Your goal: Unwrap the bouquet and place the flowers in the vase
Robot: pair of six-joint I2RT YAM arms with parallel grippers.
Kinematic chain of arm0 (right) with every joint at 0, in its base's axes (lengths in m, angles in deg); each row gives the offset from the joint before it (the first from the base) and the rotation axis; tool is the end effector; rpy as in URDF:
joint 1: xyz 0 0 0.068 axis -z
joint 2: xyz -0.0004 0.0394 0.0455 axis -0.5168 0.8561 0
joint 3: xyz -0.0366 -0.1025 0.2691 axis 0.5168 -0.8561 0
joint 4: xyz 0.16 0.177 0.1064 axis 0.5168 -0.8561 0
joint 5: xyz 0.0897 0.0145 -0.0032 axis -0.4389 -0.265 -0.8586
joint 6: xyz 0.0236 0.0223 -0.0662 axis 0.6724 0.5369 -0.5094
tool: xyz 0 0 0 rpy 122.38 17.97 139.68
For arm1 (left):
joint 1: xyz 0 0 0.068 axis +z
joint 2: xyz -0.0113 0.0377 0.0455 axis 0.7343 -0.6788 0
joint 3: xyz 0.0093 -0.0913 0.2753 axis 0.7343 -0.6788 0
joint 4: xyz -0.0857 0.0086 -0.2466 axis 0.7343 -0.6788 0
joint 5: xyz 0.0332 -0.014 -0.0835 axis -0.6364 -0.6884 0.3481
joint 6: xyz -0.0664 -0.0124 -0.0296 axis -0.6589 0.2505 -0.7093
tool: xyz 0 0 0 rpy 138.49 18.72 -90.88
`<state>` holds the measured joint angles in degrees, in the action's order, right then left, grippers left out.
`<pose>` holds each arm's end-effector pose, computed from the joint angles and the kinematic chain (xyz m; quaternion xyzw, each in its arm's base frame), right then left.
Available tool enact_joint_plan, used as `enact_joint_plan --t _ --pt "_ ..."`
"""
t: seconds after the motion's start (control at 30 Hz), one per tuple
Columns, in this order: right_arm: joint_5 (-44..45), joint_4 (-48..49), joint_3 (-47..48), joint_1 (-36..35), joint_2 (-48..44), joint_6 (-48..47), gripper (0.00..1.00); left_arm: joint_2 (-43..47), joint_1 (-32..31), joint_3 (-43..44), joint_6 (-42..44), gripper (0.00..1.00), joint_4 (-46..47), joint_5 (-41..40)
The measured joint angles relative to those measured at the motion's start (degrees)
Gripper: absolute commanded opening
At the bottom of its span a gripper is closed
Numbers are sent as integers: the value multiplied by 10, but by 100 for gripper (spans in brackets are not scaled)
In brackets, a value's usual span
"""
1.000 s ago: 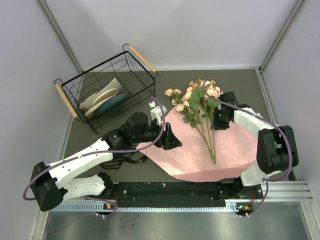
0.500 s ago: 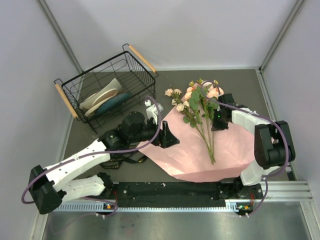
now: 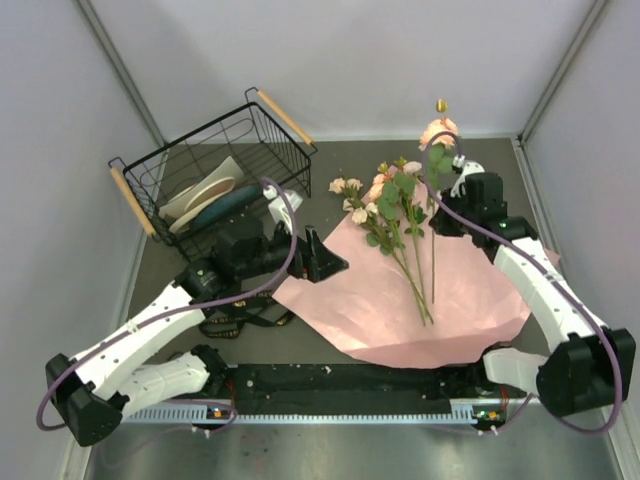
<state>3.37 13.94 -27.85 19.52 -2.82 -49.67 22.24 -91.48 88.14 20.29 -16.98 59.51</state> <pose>0.2690 0.0586 0.2873 0.0201 0.9128 0.1191 0.3901 0.1550 -0.1784 0.3440 0.1506 0.7846 -0.4792 0.3634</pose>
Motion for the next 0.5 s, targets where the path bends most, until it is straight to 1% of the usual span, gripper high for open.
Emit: enact_joint_plan --t 0.07,0.13,0.23,0.37,0.43,0.5 --pt "-37 7 4 -12 -28 -10 0 7 24 8 -4 95 0 14" --pt "-94 16 4 -28 -57 -15 0 16 48 17 -10 91 0 28" --pt "-206 56 2 -57 -92 -1 0 33 81 34 -16 86 7 54" --pt "-367 177 -29 -120 -132 58 0 56 125 49 -37 78 40 103" --pt "-430 232 -46 -144 -143 89 0 69 146 49 -50 77 58 125" --pt "-482 281 -58 -161 -144 122 0 83 162 49 -62 80 81 144"
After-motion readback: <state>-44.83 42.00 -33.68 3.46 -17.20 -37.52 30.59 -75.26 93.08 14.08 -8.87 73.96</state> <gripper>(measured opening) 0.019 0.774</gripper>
